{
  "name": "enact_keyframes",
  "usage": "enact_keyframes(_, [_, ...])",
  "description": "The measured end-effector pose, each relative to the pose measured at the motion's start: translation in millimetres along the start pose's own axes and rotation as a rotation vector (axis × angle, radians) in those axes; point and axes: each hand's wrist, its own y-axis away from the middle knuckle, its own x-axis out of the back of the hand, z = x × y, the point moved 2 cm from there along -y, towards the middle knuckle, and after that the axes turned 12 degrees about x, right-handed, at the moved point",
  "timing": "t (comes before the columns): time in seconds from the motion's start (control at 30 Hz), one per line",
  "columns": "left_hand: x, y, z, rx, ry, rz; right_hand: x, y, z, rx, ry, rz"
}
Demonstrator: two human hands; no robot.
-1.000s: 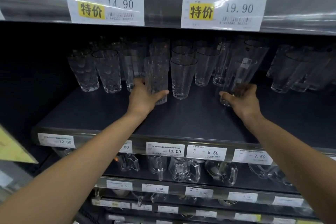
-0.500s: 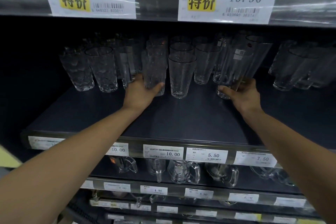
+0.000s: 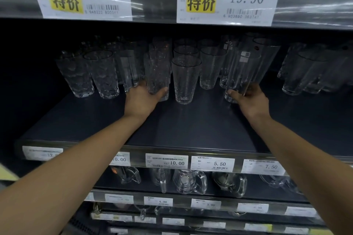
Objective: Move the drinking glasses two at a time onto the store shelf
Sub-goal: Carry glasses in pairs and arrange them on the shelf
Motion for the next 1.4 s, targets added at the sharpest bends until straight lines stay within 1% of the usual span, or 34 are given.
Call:
enact_keyframes(0.33, [3.9,3.4,6.3,0.017,-0.084,0.024,0.8,1.5,-3.9,0.027,0.054,-0.025])
enact_keyframes(0.47, [4.2,3.6,6.8,0.016,-0.100,0.035,0.9,0.8,-3.1,0.000,0.054,-0.005])
enact_keyframes(0.6, [5.3,3.2,6.4,0.023,-0.100,0.046,0.4,0.9,-1.8,-0.013,0.044,-0.011])
enact_keyframes(0.83, [5.8,4.7,7.2,0.012,-0.101,0.060,-0.1,-0.1,-3.2,0.010,0.097,-0.029])
enact_keyframes(1.4, [7.0,7.2,10.5,0.063,-0.116,0.036,-0.9,-0.3,-2.1,0.007,0.112,-0.064])
